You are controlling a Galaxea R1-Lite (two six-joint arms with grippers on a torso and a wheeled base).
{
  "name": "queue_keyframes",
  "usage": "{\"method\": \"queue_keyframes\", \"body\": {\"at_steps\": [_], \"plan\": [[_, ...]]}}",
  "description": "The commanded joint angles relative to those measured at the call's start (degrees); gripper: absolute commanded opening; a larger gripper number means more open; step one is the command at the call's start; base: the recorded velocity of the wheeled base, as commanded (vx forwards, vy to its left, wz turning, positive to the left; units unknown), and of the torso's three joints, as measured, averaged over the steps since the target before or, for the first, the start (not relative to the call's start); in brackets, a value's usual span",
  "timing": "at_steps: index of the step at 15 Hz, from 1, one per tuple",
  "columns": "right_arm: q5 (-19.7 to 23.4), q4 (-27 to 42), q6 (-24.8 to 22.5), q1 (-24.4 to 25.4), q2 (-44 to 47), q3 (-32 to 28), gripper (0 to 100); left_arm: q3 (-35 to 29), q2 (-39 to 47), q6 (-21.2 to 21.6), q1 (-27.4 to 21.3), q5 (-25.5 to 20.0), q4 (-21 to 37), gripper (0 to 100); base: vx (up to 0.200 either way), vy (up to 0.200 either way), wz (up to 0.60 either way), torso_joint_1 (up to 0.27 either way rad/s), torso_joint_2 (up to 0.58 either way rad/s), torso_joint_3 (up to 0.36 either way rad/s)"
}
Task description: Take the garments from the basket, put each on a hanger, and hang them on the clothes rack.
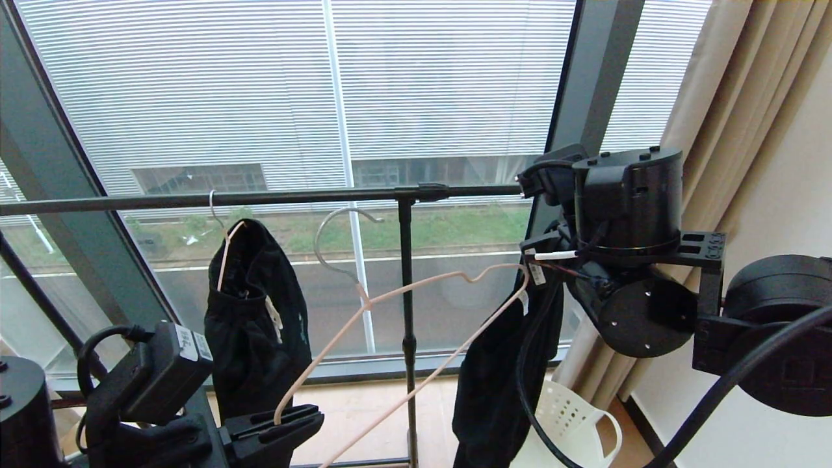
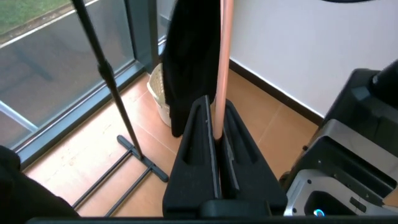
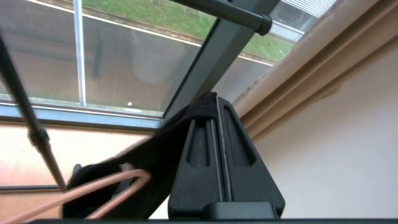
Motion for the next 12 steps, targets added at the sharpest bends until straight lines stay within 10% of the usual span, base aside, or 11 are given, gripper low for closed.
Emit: {"method": "queue_keyframes", "body": {"at_steps": [1, 12], "plan": [[0.0, -0.01, 0.01, -0.18, 0.35, -0.08, 0, -0.4, -0.31, -0.04, 0.33, -0.01, -0.03, 0, 0.0, 0.0, 0.0, 0.0, 0.0, 0.0], [0.0, -0.01, 0.36, -1.33, 2.37, -2.63, 0, -1.01, 0.57, 0.05, -0.2, -0.1, -0.03, 0, 0.0, 0.0, 0.0, 0.0, 0.0, 0.0]]}}
